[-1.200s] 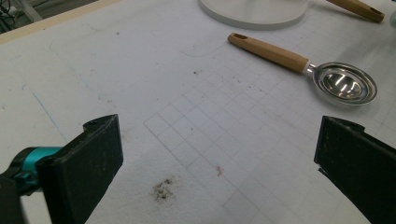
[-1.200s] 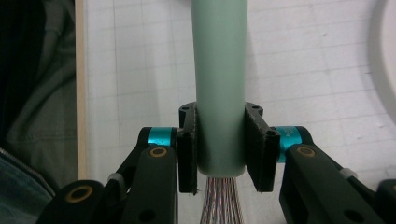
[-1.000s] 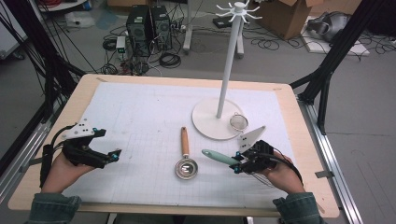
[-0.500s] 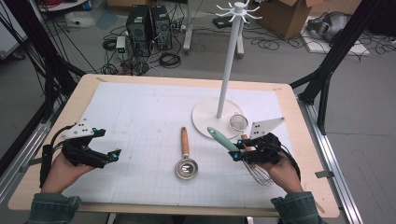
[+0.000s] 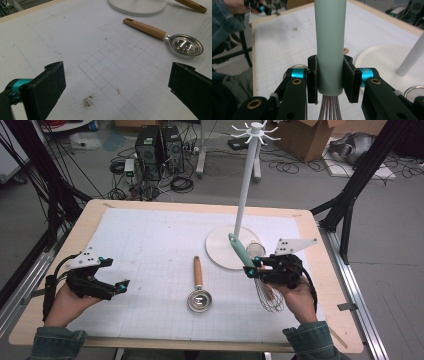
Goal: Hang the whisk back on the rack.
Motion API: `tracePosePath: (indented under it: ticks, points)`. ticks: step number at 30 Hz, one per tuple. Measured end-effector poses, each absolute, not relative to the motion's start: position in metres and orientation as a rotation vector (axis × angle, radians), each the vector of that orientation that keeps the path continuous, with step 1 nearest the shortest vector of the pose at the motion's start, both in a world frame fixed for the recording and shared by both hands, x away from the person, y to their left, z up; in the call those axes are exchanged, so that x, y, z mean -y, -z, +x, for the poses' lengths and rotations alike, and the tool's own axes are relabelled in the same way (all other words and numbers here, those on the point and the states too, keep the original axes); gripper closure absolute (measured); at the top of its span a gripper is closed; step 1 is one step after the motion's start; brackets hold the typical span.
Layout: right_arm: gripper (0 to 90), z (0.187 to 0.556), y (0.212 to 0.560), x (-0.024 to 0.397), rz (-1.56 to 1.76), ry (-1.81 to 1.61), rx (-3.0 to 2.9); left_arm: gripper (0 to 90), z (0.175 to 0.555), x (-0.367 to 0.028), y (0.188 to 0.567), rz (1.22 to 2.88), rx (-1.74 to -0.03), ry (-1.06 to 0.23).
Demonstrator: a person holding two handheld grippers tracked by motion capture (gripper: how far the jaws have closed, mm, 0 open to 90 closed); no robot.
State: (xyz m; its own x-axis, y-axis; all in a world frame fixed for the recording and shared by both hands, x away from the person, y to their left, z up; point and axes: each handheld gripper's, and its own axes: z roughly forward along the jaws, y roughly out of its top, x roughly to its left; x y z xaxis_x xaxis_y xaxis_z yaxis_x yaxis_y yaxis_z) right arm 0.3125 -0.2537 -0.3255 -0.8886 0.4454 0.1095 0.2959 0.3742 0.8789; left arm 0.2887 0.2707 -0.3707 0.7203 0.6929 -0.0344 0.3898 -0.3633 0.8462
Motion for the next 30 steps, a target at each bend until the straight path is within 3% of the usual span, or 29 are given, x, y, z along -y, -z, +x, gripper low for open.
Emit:
tracePosePath:
  ticks: [30]
  points:
    - [69.1,0.346,0.272,0.236,0.774,-1.8,-2.032,1.7,0.291,-0.273,0.374,1.98,-0.836,-0.41]
